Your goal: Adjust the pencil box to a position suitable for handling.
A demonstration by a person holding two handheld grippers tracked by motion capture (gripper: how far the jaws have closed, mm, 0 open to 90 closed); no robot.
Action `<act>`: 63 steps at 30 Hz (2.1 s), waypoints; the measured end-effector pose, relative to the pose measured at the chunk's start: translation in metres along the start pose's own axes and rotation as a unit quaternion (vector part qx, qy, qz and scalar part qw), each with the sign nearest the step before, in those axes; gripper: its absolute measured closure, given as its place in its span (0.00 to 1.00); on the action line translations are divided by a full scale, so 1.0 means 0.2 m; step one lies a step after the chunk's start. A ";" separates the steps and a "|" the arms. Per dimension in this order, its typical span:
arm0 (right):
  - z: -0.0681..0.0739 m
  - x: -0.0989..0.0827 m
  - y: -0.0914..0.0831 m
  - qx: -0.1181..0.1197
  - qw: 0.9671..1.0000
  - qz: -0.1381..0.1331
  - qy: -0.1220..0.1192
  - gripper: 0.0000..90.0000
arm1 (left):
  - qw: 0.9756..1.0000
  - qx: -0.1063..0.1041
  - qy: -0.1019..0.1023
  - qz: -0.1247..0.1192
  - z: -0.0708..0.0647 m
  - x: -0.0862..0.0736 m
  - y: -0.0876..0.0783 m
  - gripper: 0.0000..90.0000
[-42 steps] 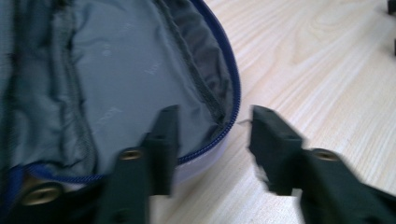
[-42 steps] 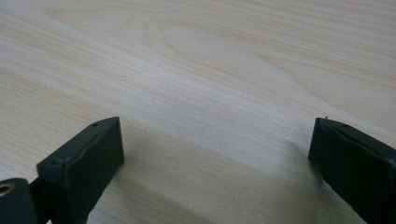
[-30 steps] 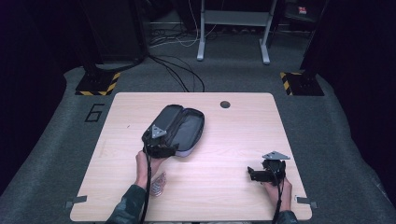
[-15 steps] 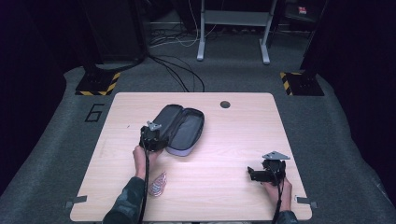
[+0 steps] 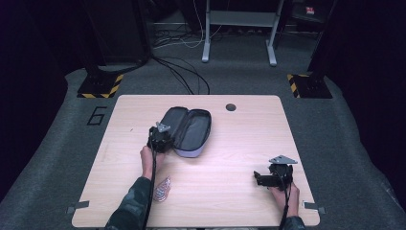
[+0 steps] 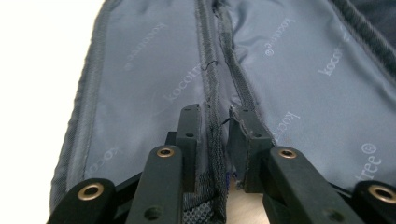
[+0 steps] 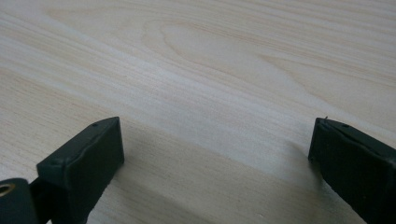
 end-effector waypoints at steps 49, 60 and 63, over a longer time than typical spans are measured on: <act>0.00 0.00 0.00 -0.001 1.000 -0.001 0.001 0.03 | 0.980 -0.117 0.157 0.025 -0.30 -0.14 -0.12 0.94; 0.00 0.00 0.00 -0.001 1.000 -0.002 0.001 0.03 | 0.992 -0.104 0.076 0.004 -0.09 -0.24 -0.22 0.58; 0.00 0.00 0.00 -0.001 1.000 -0.002 0.001 0.03 | 0.995 -0.095 0.034 -0.025 -0.05 -0.25 -0.26 0.45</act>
Point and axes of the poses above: each handheld gripper's, and its own axes: y roughly forward along the jaws, x roughly out of its top, z roughly to its left, the point moved 3 cm from there along y, roughly forward along the jaws, and after that the axes turned 15 degrees about z, right-handed, at the moved point
